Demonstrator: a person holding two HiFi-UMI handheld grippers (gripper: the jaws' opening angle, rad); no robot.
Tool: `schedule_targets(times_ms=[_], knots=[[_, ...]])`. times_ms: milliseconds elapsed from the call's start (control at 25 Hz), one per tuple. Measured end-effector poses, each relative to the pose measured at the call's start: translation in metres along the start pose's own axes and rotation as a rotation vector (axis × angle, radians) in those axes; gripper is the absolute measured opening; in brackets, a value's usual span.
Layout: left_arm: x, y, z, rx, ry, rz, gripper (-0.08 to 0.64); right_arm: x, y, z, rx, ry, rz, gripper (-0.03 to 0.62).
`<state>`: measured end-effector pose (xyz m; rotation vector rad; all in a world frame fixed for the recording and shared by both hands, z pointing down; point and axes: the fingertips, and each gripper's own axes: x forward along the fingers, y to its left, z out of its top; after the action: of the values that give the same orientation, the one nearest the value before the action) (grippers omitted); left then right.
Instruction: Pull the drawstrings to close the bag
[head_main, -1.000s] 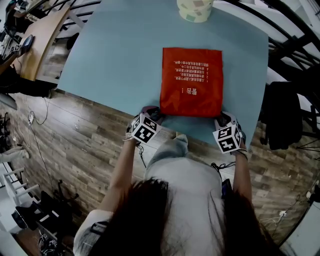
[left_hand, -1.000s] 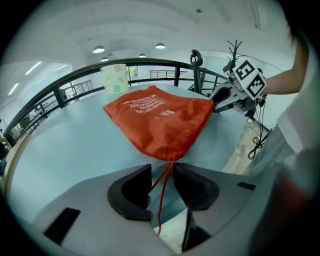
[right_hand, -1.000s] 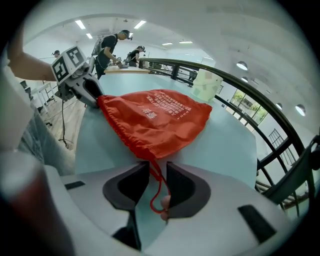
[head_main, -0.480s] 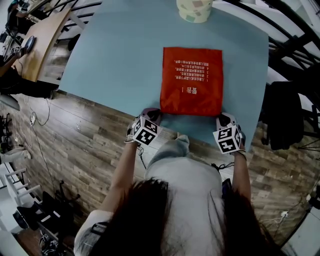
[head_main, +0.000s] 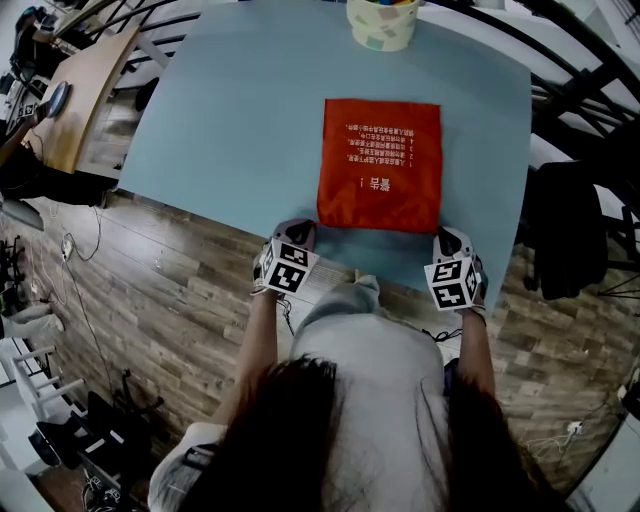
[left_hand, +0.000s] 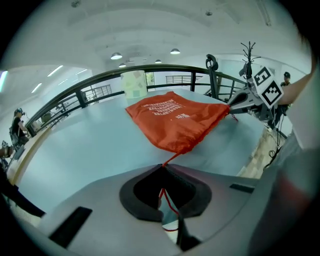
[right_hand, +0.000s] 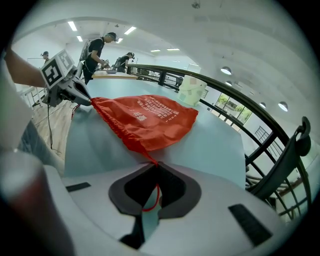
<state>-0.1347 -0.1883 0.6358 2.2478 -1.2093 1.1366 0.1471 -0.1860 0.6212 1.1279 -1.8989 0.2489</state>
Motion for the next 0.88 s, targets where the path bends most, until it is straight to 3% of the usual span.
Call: schedule_targets(times_ms=[200, 520, 880], knots=[[-0.002, 0.023, 0.005, -0.09, -0.026, 0.076, 0.017, 0.0, -0.003, 0.002, 0.075, 0.007, -0.016, 0.026], [-0.003, 0.036, 0.006, -0.148, -0.036, 0.125, 0.017, -0.001, -0.015, 0.004, 0.145, 0.014, -0.041, 0.026], [-0.01, 0.045, 0.012, -0.164, -0.058, 0.174, 0.017, -0.002, -0.028, 0.002, 0.243, -0.001, -0.088, 0.026]])
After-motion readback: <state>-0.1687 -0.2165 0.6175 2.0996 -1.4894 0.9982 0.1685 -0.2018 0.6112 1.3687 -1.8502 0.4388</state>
